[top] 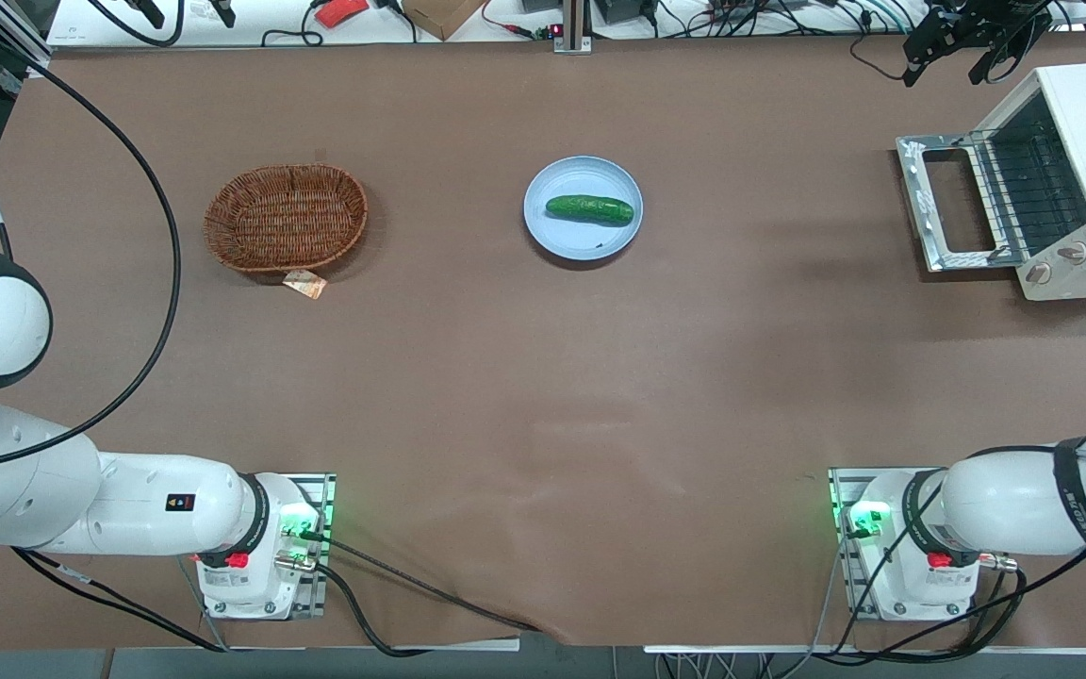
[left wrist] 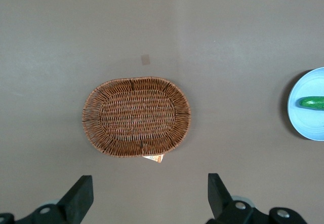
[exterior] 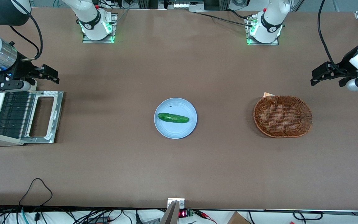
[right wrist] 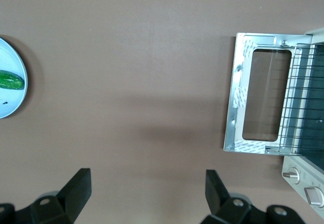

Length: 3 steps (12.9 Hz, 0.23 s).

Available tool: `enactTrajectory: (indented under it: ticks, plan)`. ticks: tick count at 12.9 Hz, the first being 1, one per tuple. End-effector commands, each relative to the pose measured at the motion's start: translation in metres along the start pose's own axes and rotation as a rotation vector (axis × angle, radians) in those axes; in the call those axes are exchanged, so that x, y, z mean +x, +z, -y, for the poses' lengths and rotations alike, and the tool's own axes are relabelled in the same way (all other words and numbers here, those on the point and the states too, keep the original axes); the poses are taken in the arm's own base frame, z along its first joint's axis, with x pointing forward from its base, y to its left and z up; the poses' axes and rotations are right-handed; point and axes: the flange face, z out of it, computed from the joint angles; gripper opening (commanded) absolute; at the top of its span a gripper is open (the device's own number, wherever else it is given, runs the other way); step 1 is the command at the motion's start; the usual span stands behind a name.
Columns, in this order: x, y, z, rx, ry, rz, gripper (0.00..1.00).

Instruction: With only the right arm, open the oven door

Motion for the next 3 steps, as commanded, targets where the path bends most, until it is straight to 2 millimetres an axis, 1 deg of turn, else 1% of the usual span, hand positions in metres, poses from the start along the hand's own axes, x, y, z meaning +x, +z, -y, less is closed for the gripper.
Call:
enactTrajectory:
  ticks: [1,3]
  plan:
    - [0.0032,-0.0038,0.0007,0.004,0.005,-0.004,1.00]
    - [0.0030,-0.0048,0.0007,0.004,0.004,-0.007,1.00]
